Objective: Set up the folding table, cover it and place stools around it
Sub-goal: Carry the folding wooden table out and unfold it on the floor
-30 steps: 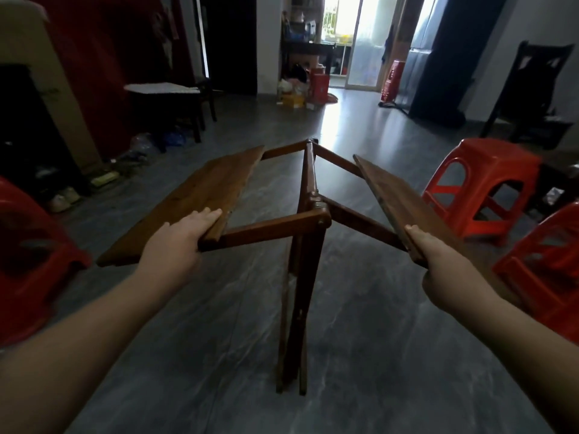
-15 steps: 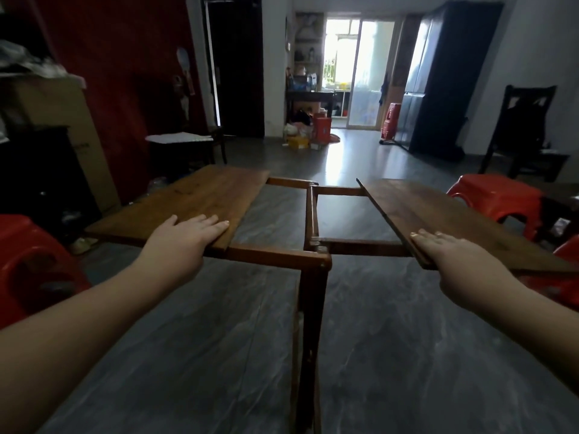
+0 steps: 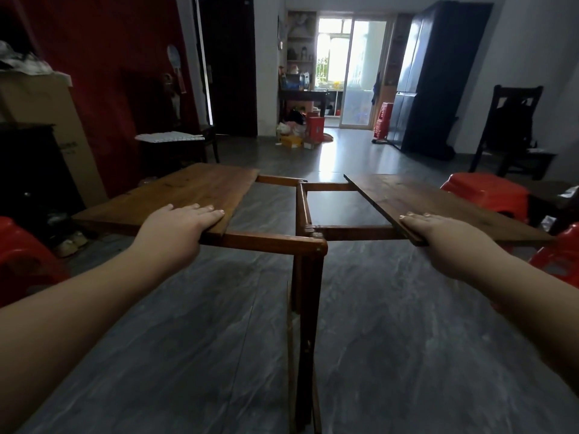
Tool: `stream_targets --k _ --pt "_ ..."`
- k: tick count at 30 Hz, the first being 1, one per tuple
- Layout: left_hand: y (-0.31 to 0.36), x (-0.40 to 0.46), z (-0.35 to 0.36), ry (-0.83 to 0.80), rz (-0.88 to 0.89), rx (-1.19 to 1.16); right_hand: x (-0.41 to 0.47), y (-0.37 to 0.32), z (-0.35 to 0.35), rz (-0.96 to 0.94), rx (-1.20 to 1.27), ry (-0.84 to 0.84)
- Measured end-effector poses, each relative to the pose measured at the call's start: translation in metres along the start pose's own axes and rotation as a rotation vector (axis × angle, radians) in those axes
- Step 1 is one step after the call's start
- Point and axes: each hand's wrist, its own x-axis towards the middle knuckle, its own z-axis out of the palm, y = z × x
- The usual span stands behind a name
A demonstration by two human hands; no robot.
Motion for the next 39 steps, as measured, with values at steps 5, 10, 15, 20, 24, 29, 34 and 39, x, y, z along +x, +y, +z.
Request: stream_targets --k 5,10,15,20,24,29,34,39 --pt "-0.002 0.008 0.001 0.0 0.001 -0.009 0.006 -0.004 -0.009 -0.017 -0.009 0.029" --pt "-0.002 0.013 -0.001 0.004 0.009 -0.01 0.007 -0.013 -0.018 -0.04 -0.04 0.052" --pt "-0.005 0.016 -0.003 -0.036 0.027 0.018 0.011 -0.019 -0.04 -0.082 -0.146 0.05" --pt "-0.004 0.024 -0.008 -0.043 0.042 0.019 0.018 -0.024 -0.054 -0.075 -0.2 0.0" --pt "-0.005 0.033 -0.008 -0.047 0.051 0.013 0.025 -0.025 -0.06 -0.066 -0.211 -0.008" --pt "-0.005 0.038 -0.01 -0.032 0.045 0.027 0.034 -0.03 -0.07 -0.082 -0.237 -0.026" --pt "-0.01 0.037 -0.015 -0.029 0.055 0.057 0.036 -0.039 -0.077 -0.107 -0.277 -0.022" --pt "-0.006 0.043 -0.026 -0.006 0.053 0.113 0.039 -0.048 -0.083 -0.098 -0.29 -0.064"
